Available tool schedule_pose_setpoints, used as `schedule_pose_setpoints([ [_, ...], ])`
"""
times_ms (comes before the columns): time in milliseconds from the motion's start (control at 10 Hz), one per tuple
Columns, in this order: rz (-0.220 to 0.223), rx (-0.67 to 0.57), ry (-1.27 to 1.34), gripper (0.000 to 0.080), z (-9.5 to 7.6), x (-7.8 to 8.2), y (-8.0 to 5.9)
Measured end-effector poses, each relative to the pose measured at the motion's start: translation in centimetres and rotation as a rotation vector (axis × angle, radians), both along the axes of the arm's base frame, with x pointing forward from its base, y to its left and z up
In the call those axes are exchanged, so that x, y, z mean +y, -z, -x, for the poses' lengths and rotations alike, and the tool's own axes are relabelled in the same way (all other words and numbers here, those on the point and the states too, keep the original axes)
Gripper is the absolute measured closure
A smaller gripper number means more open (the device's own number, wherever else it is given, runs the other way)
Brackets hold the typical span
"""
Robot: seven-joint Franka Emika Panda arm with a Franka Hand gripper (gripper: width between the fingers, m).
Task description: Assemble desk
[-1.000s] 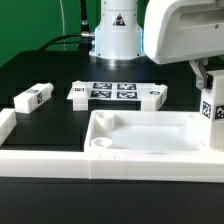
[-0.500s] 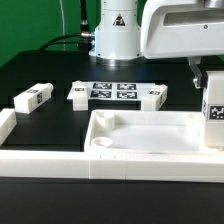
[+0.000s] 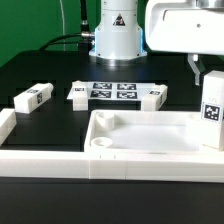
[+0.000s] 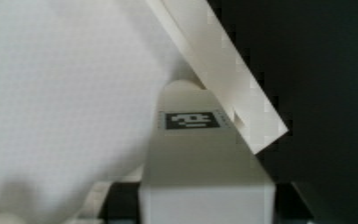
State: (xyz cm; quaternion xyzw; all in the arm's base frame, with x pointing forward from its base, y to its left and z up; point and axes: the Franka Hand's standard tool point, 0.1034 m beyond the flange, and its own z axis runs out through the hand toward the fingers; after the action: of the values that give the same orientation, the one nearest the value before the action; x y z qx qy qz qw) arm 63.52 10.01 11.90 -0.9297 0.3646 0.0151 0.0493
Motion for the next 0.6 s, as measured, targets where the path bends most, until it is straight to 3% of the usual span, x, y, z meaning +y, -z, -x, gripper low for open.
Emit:
schedule_pose_setpoints([
  [400,-0.011,0.022,0.229,0.0509,-0.03,0.03,0.04],
  [500,-0.011,0.022,0.228,0.0429,-0.02,0.08,0.04],
  [600,-0.011,0.02,0.204,0.0429,-0.02,0.11,0.04],
])
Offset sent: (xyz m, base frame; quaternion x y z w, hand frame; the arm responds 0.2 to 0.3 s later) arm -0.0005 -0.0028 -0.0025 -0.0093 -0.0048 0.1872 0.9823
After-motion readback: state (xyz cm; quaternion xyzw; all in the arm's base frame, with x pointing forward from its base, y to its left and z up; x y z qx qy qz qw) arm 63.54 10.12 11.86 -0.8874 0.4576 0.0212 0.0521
